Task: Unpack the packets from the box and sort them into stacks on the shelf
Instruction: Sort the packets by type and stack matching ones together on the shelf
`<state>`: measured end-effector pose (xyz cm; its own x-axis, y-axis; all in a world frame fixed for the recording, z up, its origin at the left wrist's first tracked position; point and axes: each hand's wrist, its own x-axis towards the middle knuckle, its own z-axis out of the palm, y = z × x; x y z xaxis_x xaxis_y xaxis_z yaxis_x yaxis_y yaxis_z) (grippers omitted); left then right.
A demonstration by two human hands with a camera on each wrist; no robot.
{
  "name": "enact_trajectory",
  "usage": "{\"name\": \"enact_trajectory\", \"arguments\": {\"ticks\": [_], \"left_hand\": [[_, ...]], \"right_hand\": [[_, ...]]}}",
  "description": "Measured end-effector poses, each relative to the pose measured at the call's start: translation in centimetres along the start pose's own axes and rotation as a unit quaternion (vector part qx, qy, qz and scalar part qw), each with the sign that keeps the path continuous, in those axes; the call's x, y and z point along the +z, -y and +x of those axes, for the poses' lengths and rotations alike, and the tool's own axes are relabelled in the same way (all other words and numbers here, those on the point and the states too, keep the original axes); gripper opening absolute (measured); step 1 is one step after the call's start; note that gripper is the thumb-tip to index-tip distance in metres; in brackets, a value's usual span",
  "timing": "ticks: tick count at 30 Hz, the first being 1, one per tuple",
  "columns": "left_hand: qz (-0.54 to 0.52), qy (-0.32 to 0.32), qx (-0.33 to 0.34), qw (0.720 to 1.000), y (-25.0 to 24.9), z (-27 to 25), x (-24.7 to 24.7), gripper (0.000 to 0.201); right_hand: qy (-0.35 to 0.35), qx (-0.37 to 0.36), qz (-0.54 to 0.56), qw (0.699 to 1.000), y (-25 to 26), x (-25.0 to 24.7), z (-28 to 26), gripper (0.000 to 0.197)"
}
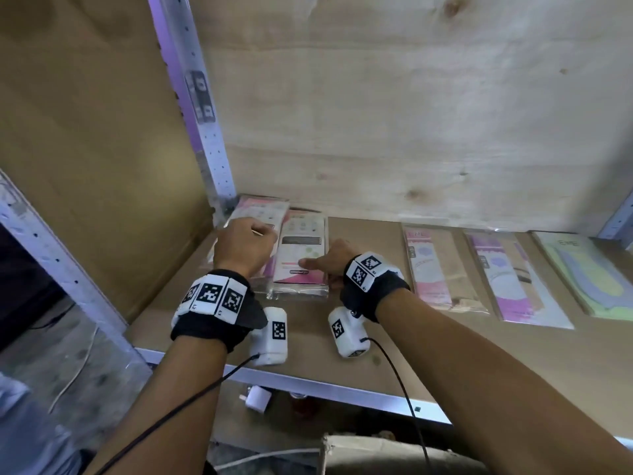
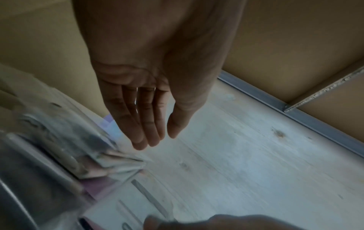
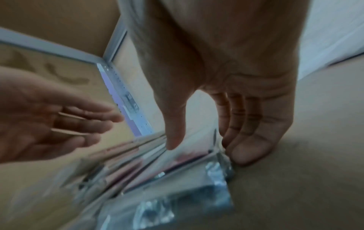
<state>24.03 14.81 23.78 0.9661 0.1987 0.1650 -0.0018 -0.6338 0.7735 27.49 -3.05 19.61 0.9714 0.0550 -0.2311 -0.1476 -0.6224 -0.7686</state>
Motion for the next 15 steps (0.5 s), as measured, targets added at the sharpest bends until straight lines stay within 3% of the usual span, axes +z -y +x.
{"name": "enact_trajectory", "arguments": {"ticks": [3,7,10,12,15], "left_hand": [[-0.012,0.006,-0.003,1.000,1.0,0.3,-0.6,0.016],[-0.015,0.029,-0.007,0.999,1.8,0.3,-1.0,0.017],[-0.020,0.046,0.002,0.999,1.7,-0.2,-0.8,0.007],[0.008,0.059,0.037,0.998,1.4,-0.6,-0.3,0.016],[0.096,0.119,0.123,0.981,0.7,-1.1,0.8,0.050]], "right_hand": [[-0.009,0.031,0.002,0.999,-0.1,0.4,0.3,0.052],[-0.009,0.040,-0.013,0.999,-0.3,-0.7,-0.4,0.031],[0.005,0.024,-0.025,0.999,-0.9,-2.0,-1.5,0.024],[0.020,0.013,0.090,0.996,-1.1,-3.0,-2.9,0.019],[0.047,-0.013,0.267,0.962,-0.7,-4.7,-5.3,0.012]]}}
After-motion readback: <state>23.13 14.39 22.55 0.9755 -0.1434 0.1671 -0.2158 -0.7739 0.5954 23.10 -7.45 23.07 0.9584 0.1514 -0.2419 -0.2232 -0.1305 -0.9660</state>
